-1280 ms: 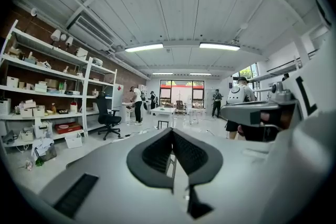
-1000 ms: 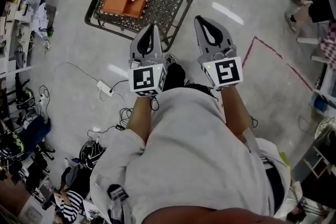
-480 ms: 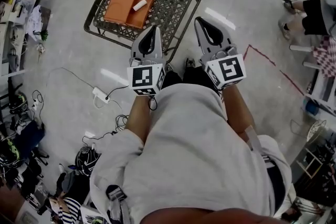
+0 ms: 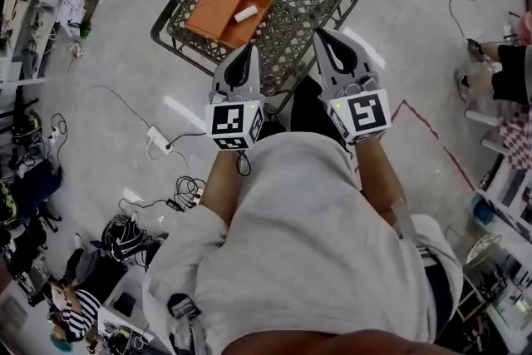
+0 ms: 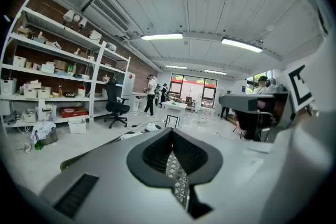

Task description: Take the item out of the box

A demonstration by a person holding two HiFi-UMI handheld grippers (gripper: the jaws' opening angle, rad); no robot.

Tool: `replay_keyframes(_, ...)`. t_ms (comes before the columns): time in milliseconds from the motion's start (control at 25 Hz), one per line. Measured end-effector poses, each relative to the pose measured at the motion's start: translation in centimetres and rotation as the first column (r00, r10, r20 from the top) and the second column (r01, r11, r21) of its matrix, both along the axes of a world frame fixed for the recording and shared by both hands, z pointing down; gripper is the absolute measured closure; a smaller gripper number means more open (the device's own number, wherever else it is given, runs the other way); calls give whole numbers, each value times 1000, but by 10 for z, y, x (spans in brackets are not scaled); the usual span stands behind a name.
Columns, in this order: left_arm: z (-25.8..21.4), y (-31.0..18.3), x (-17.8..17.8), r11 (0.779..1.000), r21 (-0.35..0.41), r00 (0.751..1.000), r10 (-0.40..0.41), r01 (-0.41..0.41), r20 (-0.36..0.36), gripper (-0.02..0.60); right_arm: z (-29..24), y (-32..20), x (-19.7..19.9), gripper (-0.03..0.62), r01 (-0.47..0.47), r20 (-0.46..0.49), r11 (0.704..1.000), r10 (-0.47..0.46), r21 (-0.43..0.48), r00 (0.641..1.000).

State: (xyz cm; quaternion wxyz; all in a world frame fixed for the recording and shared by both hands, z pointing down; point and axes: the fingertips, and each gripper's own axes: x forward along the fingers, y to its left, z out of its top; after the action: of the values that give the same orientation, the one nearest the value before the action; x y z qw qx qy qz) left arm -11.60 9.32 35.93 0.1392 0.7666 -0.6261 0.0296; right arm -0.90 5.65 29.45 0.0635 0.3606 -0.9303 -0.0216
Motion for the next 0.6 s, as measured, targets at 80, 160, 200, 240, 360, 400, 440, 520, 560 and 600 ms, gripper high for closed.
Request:
replay_keyframes(80, 0, -9, -5, 1000, -9, 1000, -17, 17, 9, 574, 0, -14, -6, 589, 27, 4, 1000, -27, -1, 1000)
replay_keyframes(160, 1, -19, -13, 999, -21, 999, -45, 45, 27, 574, -1, -32, -14, 589, 66, 10, 998, -66, -4, 998)
replay_keyframes(200, 1, -24, -17, 997, -28, 997, -64, 65, 36, 574, -2, -42, -20, 589, 89, 11, 996, -89, -5, 996)
replay_keyframes(240, 1, -30, -22, 996, -34, 996, -85, 86, 42, 574, -1, -52, -25, 589, 111, 12, 994, -111, -8, 994)
replay_keyframes(360, 4, -55, -31, 990, -52, 990, -131, 133, 45, 574, 8, -85, -35, 589, 159, 9, 987, -158, -25, 987)
replay_keyframes(400, 5, -63, -32, 989, -59, 990, -135, 138, 48, 574, 12, -96, -36, 589, 174, 1, 984, -174, -31, 985)
replay_keyframes(440, 7, -72, -31, 988, -66, 990, -133, 136, 57, 574, 15, -105, -38, 589, 191, -11, 981, -191, -38, 981)
replay_keyframes(520, 8, -88, -28, 989, -87, 990, -114, 121, 81, 574, 22, -119, -42, 589, 224, -40, 973, -226, -51, 973)
replay_keyframes(560, 10, -95, -27, 989, -103, 991, -101, 110, 93, 574, 26, -125, -44, 589, 237, -51, 970, -240, -55, 969)
replay_keyframes(600, 13, -102, -25, 988, -120, 991, -84, 97, 104, 574, 31, -129, -44, 589, 250, -59, 967, -253, -60, 966)
